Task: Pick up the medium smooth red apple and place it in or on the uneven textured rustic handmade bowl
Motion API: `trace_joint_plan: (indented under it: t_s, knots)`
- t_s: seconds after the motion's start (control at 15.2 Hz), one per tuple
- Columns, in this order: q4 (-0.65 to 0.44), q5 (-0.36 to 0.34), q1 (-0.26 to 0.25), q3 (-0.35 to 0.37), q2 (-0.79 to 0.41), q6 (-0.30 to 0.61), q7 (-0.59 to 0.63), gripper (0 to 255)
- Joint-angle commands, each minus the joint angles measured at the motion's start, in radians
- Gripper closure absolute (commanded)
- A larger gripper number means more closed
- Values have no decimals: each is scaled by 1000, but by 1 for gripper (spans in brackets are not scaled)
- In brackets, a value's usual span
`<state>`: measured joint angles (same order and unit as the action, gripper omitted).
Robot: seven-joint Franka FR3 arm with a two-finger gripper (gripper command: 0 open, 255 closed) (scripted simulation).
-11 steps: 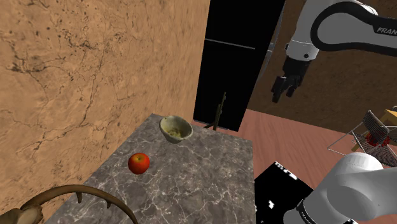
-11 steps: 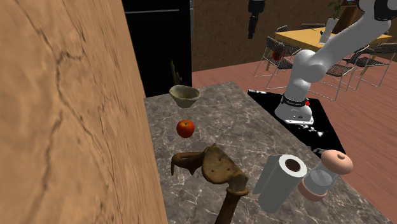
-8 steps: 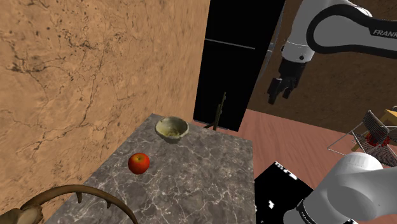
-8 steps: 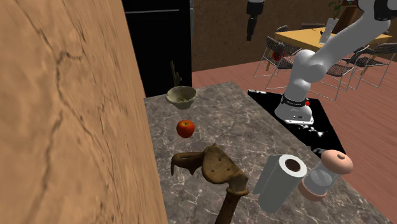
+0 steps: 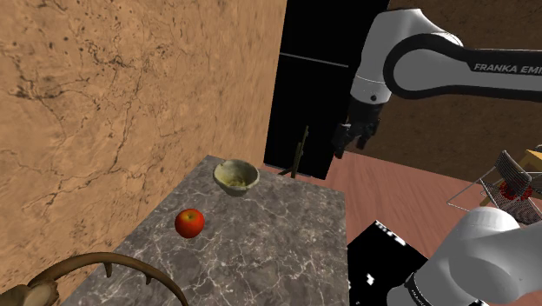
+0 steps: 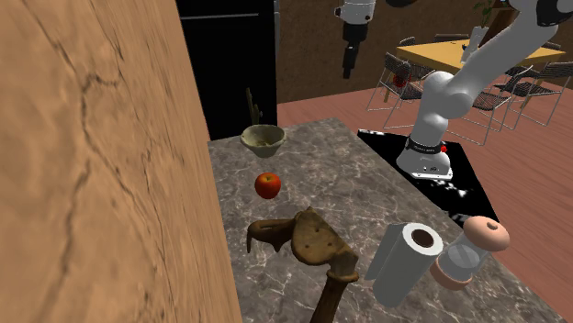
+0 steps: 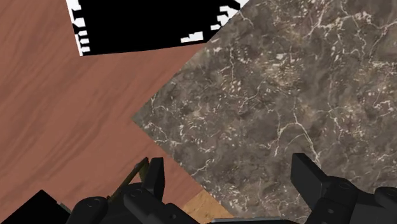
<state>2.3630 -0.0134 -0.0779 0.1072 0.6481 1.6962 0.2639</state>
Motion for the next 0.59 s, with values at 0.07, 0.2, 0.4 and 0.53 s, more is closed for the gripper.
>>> trace_joint_plan:
  t_s: [0.07, 0.2, 0.4, 0.53]
  knots:
    - [1, 32, -21, 56, -49, 55, 69, 0]
    - [-5, 47, -32, 91, -91, 93, 112, 0]
    - [-23, 64, -46, 144, -161, 151, 176, 0]
    - [-41, 69, -54, 179, -213, 188, 221, 0]
